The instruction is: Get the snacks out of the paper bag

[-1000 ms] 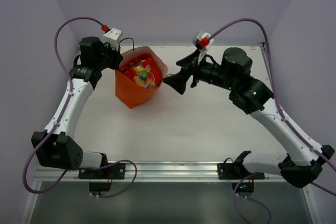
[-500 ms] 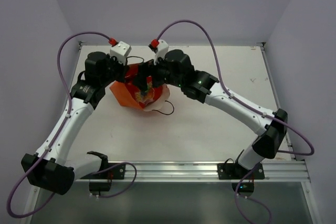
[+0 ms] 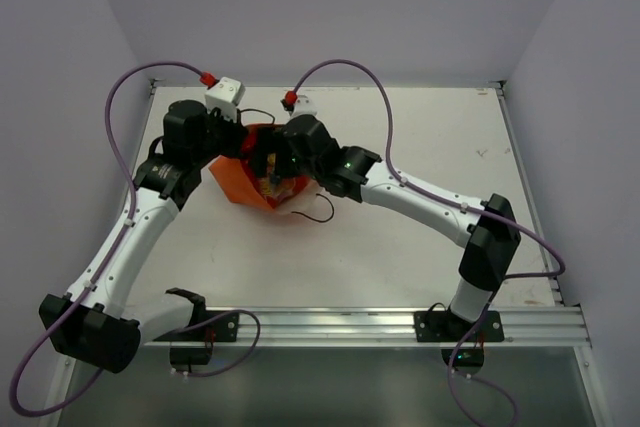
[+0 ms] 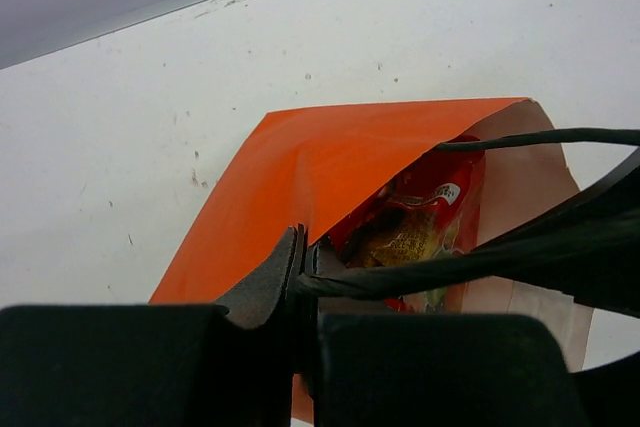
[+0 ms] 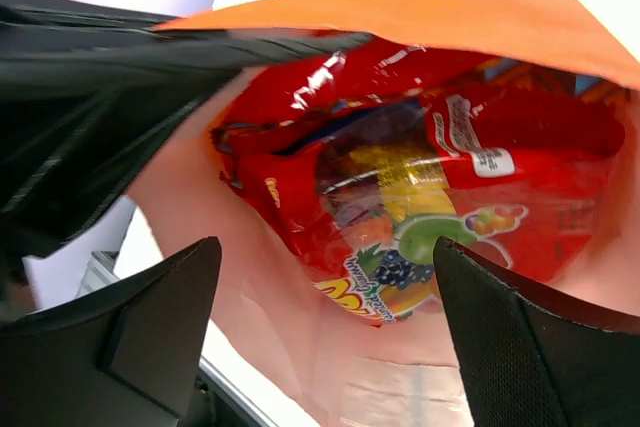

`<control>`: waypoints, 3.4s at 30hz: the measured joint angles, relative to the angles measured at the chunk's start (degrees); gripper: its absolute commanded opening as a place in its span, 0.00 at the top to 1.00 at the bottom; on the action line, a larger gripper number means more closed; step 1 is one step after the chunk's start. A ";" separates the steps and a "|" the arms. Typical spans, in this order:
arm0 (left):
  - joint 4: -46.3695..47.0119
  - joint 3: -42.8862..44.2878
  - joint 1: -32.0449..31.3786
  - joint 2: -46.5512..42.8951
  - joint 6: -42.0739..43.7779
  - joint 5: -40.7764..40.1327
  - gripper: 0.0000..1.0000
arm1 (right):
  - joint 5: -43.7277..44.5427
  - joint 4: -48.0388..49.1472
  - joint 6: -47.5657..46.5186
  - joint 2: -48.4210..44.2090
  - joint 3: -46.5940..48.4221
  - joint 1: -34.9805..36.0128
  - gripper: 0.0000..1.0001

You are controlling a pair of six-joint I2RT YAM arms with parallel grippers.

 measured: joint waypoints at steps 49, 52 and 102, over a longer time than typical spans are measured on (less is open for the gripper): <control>-1.99 2.12 -0.37 2.19 -5.20 -7.65 1.00 | -10.95 14.29 -12.66 -9.57 -14.19 -2.82 1.00; -1.88 2.12 -0.37 2.34 -5.27 -8.59 1.00 | -12.02 14.38 -14.62 -10.05 -13.38 -3.08 1.00; 0.68 -1.22 -0.24 -0.55 3.78 -0.15 1.00 | -10.69 6.75 -6.86 -25.09 -11.98 -11.82 0.19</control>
